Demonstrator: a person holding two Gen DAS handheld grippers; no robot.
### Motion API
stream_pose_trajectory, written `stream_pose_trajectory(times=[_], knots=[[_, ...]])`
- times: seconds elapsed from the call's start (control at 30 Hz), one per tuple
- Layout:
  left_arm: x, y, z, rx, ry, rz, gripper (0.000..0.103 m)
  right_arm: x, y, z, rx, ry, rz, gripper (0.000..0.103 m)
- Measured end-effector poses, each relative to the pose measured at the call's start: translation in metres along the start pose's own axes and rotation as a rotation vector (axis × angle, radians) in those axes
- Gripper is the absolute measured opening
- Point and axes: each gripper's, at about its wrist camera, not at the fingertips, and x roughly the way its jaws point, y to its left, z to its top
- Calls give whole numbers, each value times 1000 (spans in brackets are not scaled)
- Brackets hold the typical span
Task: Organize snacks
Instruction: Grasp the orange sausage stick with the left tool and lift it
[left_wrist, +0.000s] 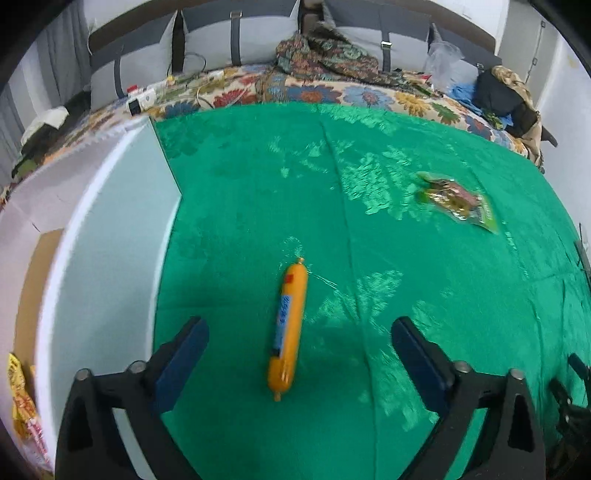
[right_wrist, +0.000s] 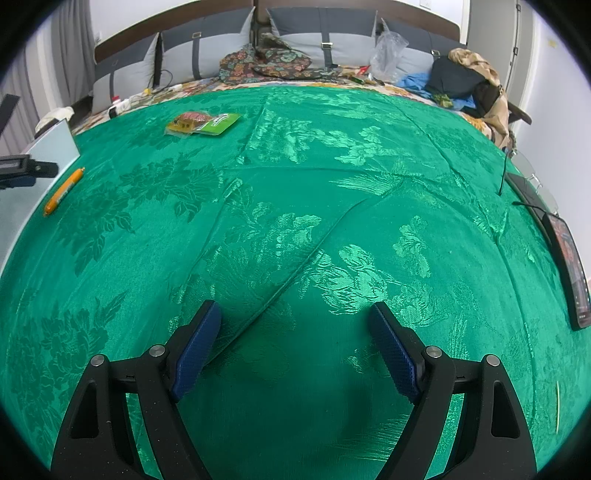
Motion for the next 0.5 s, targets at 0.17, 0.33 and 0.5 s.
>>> stream_pose_trajectory(times=[0.17, 0.33, 0.5], knots=[[27, 10, -2, -39, 50, 40, 35, 0, 0, 0, 0, 0, 1, 85], [23, 4, -17, -2, 1, 53, 15, 0, 0, 0, 1, 0, 1, 85], [7, -16, -45, -30, 22, -36, 15, 0, 0, 0, 1, 0, 1, 85]])
